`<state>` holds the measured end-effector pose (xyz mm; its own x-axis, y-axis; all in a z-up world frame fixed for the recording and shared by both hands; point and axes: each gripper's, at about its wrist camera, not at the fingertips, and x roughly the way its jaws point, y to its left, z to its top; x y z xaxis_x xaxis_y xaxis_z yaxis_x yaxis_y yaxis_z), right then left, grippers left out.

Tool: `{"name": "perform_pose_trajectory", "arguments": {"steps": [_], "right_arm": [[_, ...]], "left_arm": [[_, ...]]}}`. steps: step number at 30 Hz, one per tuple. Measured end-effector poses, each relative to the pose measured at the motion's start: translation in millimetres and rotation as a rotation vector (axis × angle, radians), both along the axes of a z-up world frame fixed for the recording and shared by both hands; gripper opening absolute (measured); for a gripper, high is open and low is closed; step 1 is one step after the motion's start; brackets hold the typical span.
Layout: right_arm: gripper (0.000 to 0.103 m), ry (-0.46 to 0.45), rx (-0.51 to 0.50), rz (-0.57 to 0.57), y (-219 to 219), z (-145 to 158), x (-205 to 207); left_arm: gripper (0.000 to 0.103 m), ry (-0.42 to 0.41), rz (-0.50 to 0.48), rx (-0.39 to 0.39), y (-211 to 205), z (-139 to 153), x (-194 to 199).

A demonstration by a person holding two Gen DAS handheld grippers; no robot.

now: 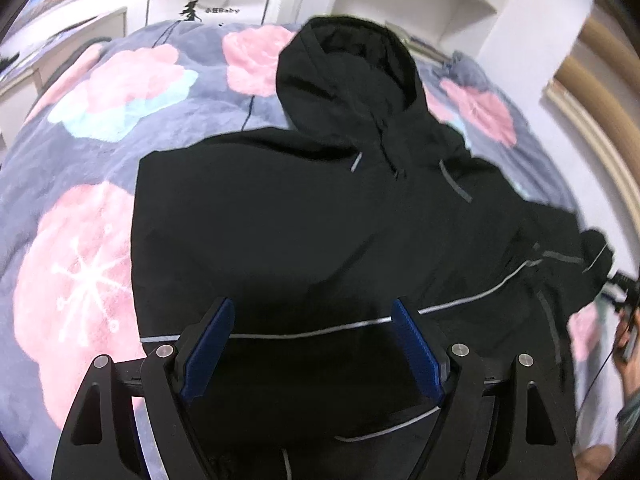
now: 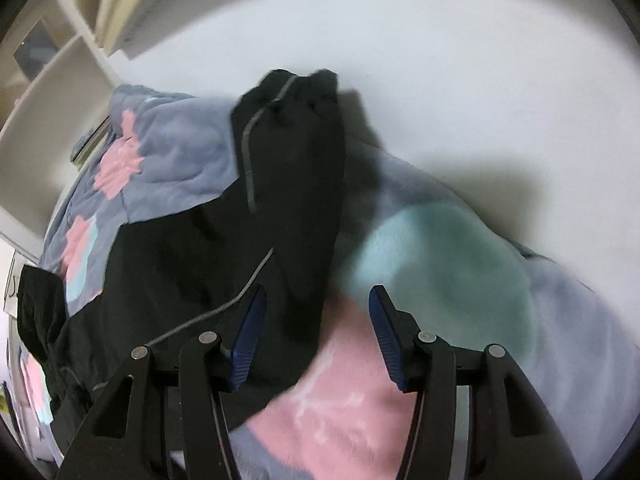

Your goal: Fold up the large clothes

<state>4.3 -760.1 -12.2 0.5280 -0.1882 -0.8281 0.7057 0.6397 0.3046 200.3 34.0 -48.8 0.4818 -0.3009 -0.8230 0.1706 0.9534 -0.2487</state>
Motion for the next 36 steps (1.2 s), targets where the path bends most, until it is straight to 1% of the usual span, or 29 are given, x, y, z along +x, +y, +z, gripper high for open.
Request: {"name": "perform_pose_trajectory", "arguments": {"steps": [4,6,7,8,9,10,12,14,15,18,19,21,22,23,26,27,28,29,30,31,34,35,36], "right_arm": [[0.057,-0.015,0.012,-0.011,-17,-10,18],[0.057,0.008,0.029,0.0,-21,-15,32],[0.052,0.013,0.039,0.012,-20,-18,39],[0.026,0.016,0.042,0.03,-16,-17,45],[0.015,0.015,0.031,0.05,-8,-13,51],[0.014,0.014,0.009,0.061,-1,-7,53],[0.011,0.002,-0.072,0.122,30,16,62],[0.011,-0.024,-0.126,0.192,65,40,69],[0.011,-0.041,-0.162,0.234,89,56,74],[0.011,-0.1,-0.232,0.346,155,94,84],[0.011,-0.115,-0.245,0.376,171,102,87],[0.011,-0.17,-0.277,0.47,226,128,95],[0.011,-0.187,-0.281,0.503,244,135,95],[0.011,-0.212,-0.287,0.557,272,146,98],[0.011,-0.265,-0.292,0.707,352,165,101],[0.011,-0.271,-0.278,0.769,385,166,104],[0.011,-0.268,-0.271,0.801,404,164,105],[0.011,-0.256,-0.272,0.849,435,158,107],[0.011,-0.236,-0.291,0.893,466,149,109],[0.011,-0.22,-0.306,0.92,485,142,109],[0.011,-0.124,-0.31,0.998,548,99,118],[0.012,-0.08,-0.325,1.018,567,79,122],[0.012,-0.027,-0.361,1.036,587,57,124]], "left_arm": [[0.082,0.002,-0.016,0.025,-6,-5,0],[0.082,0.002,-0.021,0.033,-7,-7,0],[0.082,0.0,-0.022,0.032,-8,-7,0],[0.082,-0.002,-0.024,0.03,-8,-7,0],[0.082,-0.005,-0.024,0.03,-8,-6,0],[0.082,-0.01,-0.023,0.03,-8,-6,1],[0.082,-0.02,-0.017,0.014,-4,-2,3],[0.082,-0.027,-0.007,-0.013,1,2,3],[0.082,-0.032,-0.001,-0.026,4,5,3],[0.082,-0.051,0.018,-0.063,13,15,3],[0.082,-0.056,0.024,-0.074,15,18,2],[0.082,-0.078,0.034,-0.1,22,28,0],[0.082,-0.089,0.038,-0.106,25,32,-1],[0.082,-0.104,0.044,-0.113,29,37,-2],[0.082,-0.137,0.064,-0.126,40,51,-4],[0.082,-0.146,0.074,-0.115,43,55,-5],[0.082,-0.161,0.092,-0.095,48,60,-6],[0.082,-0.175,0.109,-0.081,54,64,-7],[0.082,-0.188,0.124,-0.075,60,69,-8],[0.082,-0.196,0.136,-0.08,68,73,-10],[0.082,-0.199,0.157,-0.128,86,78,-12],[0.082,-0.198,0.165,-0.14,91,77,-12],[0.082,-0.196,0.172,-0.149,95,76,-11]]}}
